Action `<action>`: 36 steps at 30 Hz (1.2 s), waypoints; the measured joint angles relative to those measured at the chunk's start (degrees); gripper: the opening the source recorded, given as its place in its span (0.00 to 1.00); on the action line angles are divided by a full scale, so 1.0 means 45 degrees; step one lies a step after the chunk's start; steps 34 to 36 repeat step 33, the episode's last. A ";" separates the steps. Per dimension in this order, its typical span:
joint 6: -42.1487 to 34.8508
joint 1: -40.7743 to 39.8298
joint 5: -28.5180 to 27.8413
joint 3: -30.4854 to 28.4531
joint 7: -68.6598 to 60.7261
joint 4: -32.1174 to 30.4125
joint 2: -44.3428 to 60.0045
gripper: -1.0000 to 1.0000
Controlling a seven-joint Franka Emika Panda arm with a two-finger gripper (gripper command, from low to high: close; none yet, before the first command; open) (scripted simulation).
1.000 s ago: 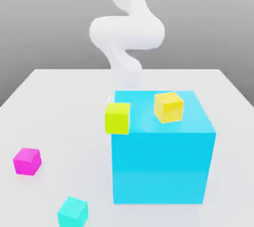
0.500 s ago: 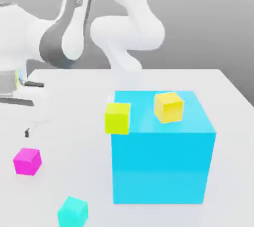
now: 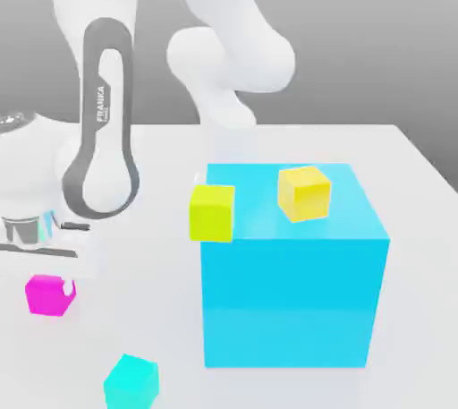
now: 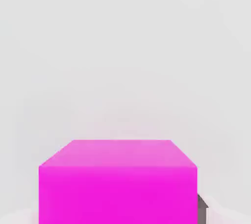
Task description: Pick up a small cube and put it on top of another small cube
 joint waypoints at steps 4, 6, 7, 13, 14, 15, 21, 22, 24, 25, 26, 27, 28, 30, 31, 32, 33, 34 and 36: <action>-0.1163 0.0967 -0.1726 -0.1347 0.1300 -0.0373 -0.1577 0.00; -0.1874 0.1196 -0.2826 -0.1735 0.2181 -0.0533 -0.2524 0.00; -0.2340 0.1354 -0.3259 -0.1647 0.2807 -0.0454 -0.2959 0.00; -0.5579 0.3213 -0.4566 -0.0613 0.6331 0.0493 -0.5389 0.00; -0.6130 0.3346 -0.4662 -0.0368 0.6853 0.0664 -0.5778 0.00; -0.6682 0.3484 -0.4730 -0.0091 0.7357 0.0836 -0.6163 0.00; -1.0002 0.4471 -0.4753 0.1831 1.0098 0.1869 -0.8433 0.00; -1.0550 0.4674 -0.4732 0.2115 1.0534 0.2040 -0.8812 0.00; -1.1656 0.4981 -0.4642 0.2756 1.1357 0.2384 -0.9571 0.00; -1.1750 0.5064 -0.4610 0.2949 1.1592 0.2333 -0.9716 0.00; -1.1522 0.5101 -0.4591 0.3053 1.1708 0.2126 -0.9695 0.00; -1.1131 0.5114 -0.4578 0.3112 1.1764 0.1840 -0.9591 0.00; -1.0659 0.5113 -0.4566 0.3151 1.1787 0.1515 -0.9444 0.00; -1.0243 0.5110 -0.4557 0.3176 1.1796 0.1234 -0.9310 1.00; -1.0243 0.5110 -0.4557 0.3176 1.1796 0.1234 -0.9310 1.00; -1.0243 0.5110 -0.4557 0.3176 1.1796 0.1234 -0.9310 1.00; -1.0243 0.5110 -0.4557 0.3176 1.1796 0.1234 -0.9310 1.00; -1.0243 0.5110 -0.4557 0.3176 1.1796 0.1234 -0.9310 1.00; -1.0243 0.5110 -0.4557 0.3176 1.1796 0.1234 -0.9310 1.00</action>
